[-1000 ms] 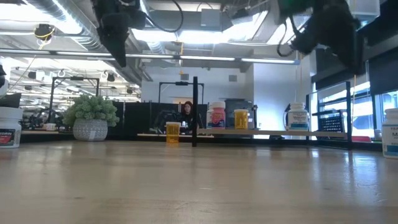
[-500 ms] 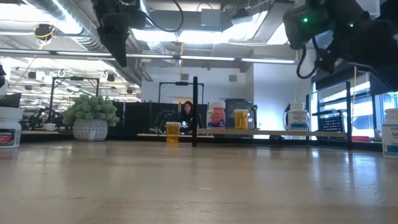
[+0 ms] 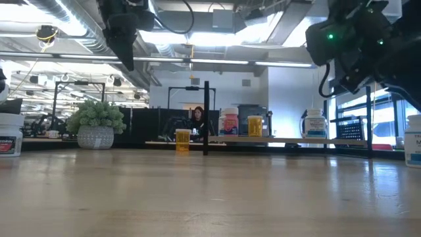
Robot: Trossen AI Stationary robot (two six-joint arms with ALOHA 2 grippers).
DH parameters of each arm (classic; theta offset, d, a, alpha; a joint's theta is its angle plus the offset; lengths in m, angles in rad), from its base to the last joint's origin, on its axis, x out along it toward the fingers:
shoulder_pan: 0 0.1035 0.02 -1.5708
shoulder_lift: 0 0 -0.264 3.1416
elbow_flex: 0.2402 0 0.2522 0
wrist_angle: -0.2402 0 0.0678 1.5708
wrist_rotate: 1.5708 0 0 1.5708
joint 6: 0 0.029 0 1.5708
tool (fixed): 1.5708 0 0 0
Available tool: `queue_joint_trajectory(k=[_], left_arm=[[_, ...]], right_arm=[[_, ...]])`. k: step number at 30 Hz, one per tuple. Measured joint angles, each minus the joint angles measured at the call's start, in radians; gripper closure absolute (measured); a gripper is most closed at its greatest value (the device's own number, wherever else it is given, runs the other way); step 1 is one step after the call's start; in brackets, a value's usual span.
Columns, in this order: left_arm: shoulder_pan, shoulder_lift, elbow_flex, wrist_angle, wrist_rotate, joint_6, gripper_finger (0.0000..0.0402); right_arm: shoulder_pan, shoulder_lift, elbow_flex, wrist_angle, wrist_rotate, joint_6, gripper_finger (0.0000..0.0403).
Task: Pick and place medicine bottles onto shelf by color
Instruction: Put the white medicine bottle on the shelf
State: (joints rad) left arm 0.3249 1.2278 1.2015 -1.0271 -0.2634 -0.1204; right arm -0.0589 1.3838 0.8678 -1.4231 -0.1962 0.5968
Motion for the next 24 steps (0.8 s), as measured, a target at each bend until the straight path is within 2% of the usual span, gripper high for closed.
queue_joint_trajectory(k=[5,11,24], left_arm=[[0.0,0.0,0.0,0.0,0.0,0.0,0.0401],[0.0,0.0,0.0,0.0,0.0,0.0,0.0401],[0.0,0.0,0.0,0.001,0.0,0.0,0.0401]], right_arm=[[0.0,0.0,-0.055,0.058,-0.044,-0.004,0.0159],[-0.001,0.0,-0.098,0.125,-0.042,-0.003,0.0159],[-0.001,0.0,-0.101,0.191,-0.007,-0.003,0.016]])
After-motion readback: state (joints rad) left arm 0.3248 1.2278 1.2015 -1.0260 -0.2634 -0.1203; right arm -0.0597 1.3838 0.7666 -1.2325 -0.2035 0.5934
